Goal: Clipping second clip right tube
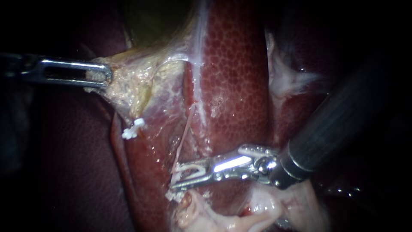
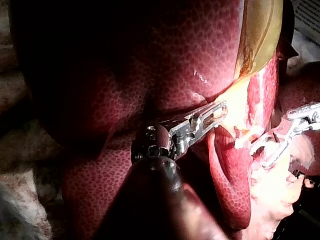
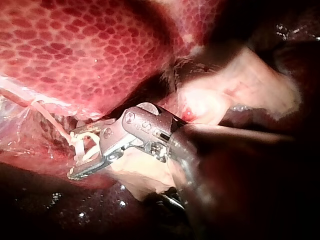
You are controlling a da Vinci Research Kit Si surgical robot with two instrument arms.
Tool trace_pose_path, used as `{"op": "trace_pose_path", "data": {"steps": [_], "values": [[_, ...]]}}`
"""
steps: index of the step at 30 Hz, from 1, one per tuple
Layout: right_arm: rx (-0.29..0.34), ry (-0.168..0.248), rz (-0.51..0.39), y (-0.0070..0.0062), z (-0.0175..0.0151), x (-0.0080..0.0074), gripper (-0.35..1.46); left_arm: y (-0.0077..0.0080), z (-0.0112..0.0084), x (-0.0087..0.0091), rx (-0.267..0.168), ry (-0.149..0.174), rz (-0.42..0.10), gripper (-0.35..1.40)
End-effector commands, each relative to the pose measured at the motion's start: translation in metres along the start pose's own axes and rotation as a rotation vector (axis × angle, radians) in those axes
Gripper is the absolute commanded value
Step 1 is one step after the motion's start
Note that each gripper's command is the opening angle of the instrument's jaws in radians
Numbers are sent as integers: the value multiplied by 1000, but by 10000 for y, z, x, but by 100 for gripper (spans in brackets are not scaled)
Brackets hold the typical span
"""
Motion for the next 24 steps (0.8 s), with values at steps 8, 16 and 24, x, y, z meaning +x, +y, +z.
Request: {"op": "trace_pose_path", "data": {"steps": [8, 16, 24], "values": [[0, 0, 0, 0, -1, 0, 48, 0, 0, 0, 0, 0, 0, -35], [1, -1, 0, -1, -1, 0, 49, 0, 0, 0, 0, 0, 0, -35], [1, -1, -1, -1, -1, -1, 49, 0, 0, 1, 2, 1, 0, -35]]}}
